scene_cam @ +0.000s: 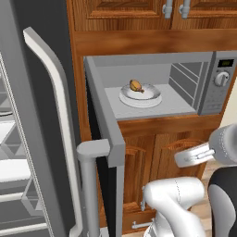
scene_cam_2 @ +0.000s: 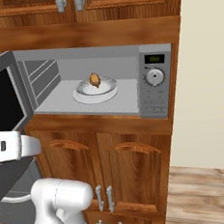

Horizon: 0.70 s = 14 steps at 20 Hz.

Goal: Transport the chicken drumstick from the fridge to the microwave and turn on the microwave.

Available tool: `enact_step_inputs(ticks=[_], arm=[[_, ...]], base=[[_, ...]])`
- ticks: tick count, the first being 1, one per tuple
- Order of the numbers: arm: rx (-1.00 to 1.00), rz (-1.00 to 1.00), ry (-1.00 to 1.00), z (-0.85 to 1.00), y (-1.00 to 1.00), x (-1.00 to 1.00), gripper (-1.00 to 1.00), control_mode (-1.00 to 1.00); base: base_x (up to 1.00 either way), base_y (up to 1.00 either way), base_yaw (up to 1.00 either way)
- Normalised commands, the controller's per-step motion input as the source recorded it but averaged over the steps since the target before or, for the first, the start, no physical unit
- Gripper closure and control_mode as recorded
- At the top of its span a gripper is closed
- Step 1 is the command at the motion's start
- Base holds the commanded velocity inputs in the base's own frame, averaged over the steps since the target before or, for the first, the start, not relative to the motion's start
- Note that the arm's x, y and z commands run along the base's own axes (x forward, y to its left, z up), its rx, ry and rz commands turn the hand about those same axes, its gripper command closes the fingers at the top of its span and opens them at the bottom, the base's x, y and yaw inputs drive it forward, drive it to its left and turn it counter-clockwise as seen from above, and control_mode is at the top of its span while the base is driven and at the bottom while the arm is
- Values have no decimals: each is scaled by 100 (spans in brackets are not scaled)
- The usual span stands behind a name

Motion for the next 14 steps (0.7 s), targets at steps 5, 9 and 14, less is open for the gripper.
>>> enact_step_inputs(ticks=[5, 9, 14], arm=[[0, 0, 0, 0, 28, -16, -100, -100], [0, 0, 0, -1, 26, -19, -100, -100], [0, 0, 0, -1, 24, -22, -100, -100]], base=[[0, 0, 0], [0, 0, 0], [0, 0, 0]])
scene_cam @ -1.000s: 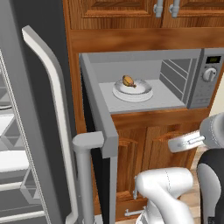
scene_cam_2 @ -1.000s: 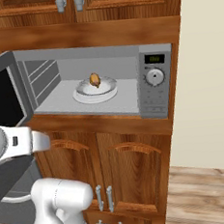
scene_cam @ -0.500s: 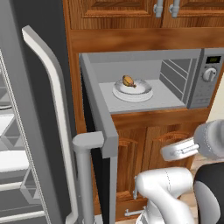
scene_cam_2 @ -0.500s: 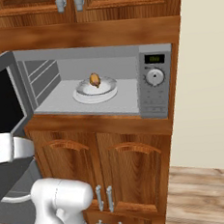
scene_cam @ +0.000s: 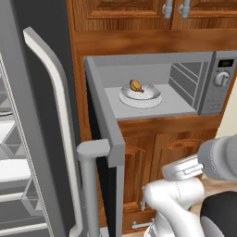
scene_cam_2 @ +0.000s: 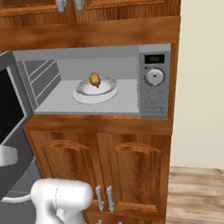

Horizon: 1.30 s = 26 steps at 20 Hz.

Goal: Transport the chicken drumstick from the fridge to the microwave and turn on the microwave.

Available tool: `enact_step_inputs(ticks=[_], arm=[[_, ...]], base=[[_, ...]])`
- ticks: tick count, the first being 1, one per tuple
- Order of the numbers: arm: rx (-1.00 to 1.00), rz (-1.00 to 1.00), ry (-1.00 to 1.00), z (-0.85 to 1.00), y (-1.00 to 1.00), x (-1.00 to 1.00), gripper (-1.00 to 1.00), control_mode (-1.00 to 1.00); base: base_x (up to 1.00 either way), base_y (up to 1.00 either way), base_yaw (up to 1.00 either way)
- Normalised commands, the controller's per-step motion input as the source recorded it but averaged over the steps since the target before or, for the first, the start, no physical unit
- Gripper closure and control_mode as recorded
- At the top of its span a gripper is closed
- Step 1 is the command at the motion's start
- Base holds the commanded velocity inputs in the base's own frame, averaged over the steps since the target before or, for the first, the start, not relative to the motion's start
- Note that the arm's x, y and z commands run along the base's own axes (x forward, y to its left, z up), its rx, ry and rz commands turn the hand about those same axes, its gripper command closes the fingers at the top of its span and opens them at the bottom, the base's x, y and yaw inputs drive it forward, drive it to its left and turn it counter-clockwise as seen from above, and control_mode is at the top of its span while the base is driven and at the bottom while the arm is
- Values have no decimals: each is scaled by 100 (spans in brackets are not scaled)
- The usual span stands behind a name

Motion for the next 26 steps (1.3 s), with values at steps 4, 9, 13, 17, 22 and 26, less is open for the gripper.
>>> enact_step_inputs(ticks=[4, 9, 13, 17, 22, 26], arm=[[0, 0, 0, 0, 21, -23, -100, -100], [0, 0, 0, 0, 21, -19, -100, -100], [0, 0, 0, 0, 18, -20, -100, -100], [0, 0, 0, 0, 28, -23, 100, -100], [0, 0, -1, 0, 26, -25, 100, -100], [-1, 0, -5, 0, 17, -31, 100, -100]], base=[[0, 0, 0], [0, 0, 0], [0, 0, 0], [0, 0, 0], [0, 0, 0], [0, 0, 0]])
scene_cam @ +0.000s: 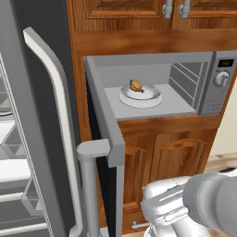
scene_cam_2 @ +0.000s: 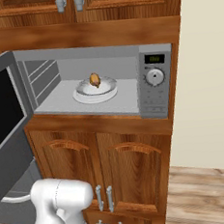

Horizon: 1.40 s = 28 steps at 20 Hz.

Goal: Transport the chicken drumstick from the fridge to the microwave and turn on the microwave.

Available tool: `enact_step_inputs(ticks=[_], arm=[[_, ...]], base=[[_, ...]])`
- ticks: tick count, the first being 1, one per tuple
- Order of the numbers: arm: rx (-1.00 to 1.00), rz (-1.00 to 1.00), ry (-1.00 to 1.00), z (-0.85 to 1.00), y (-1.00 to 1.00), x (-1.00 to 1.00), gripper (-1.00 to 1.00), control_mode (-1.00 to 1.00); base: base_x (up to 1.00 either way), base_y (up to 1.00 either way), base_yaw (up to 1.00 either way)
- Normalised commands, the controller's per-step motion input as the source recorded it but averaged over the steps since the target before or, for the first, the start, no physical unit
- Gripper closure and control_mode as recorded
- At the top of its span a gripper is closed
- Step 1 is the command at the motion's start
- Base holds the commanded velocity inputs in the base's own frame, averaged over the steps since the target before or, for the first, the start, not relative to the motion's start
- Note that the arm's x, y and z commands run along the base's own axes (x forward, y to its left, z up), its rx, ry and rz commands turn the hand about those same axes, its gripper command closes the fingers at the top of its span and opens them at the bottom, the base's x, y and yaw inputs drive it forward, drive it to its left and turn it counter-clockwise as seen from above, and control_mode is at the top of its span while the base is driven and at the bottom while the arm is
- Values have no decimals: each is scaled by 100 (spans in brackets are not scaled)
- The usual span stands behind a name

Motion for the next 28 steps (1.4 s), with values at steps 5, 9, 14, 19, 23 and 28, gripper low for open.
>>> enact_step_inputs(ticks=[5, 9, 14, 19, 23, 28], arm=[[-3, 0, -7, 0, 12, -27, 100, -100], [-5, 0, -9, 0, 10, -13, 100, -100], [-4, 0, -9, 0, 11, -11, 100, -100], [-1, 0, -8, 0, 17, -15, 100, -100], [0, 0, -8, 0, 22, -4, 100, -100], [0, 0, -8, 0, 18, -1, 100, -100]], base=[[0, 0, 0], [0, 0, 0], [0, 0, 0], [0, 0, 0], [0, 0, 0], [0, 0, 0]])
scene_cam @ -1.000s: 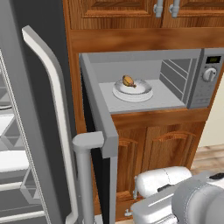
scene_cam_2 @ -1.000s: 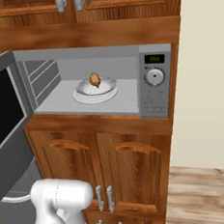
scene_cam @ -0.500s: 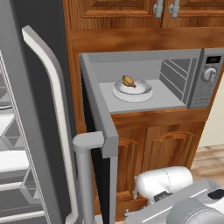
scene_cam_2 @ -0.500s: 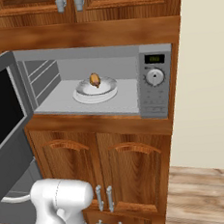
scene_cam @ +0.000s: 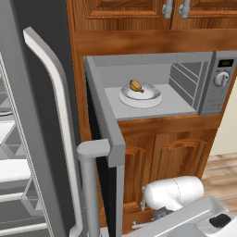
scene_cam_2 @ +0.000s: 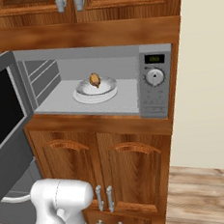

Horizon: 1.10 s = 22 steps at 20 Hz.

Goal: Transport the chicken drumstick from the fridge to the microwave and turn on the microwave.

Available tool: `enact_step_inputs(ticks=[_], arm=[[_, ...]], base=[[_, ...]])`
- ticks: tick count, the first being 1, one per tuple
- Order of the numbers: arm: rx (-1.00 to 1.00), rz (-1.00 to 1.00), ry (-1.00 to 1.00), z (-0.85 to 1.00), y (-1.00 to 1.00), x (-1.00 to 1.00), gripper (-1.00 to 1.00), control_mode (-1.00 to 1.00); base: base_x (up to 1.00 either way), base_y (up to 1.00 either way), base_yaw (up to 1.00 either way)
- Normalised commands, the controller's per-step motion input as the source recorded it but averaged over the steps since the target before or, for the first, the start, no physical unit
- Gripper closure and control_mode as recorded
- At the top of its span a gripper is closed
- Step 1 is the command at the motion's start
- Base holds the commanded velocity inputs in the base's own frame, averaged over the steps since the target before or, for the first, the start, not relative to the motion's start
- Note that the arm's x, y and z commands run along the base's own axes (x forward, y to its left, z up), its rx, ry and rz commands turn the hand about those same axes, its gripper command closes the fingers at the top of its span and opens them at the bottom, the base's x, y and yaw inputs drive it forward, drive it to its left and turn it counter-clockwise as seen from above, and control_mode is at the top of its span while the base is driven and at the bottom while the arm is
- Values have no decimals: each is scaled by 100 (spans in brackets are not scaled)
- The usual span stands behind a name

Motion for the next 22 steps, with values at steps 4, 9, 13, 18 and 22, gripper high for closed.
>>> enact_step_inputs(ticks=[4, 9, 13, 18, 22], arm=[[0, 0, -7, 0, 16, 0, 100, -100], [0, 0, -7, 0, 15, 0, 100, -100], [0, 0, -7, 0, 16, 0, 100, -100], [-1, 0, -8, 0, 20, 0, 100, -100], [0, 0, -5, -1, 24, 0, 100, -100]], base=[[0, 0, 0], [0, 0, 0], [0, 0, 0], [0, 0, 0], [0, 0, 0]])
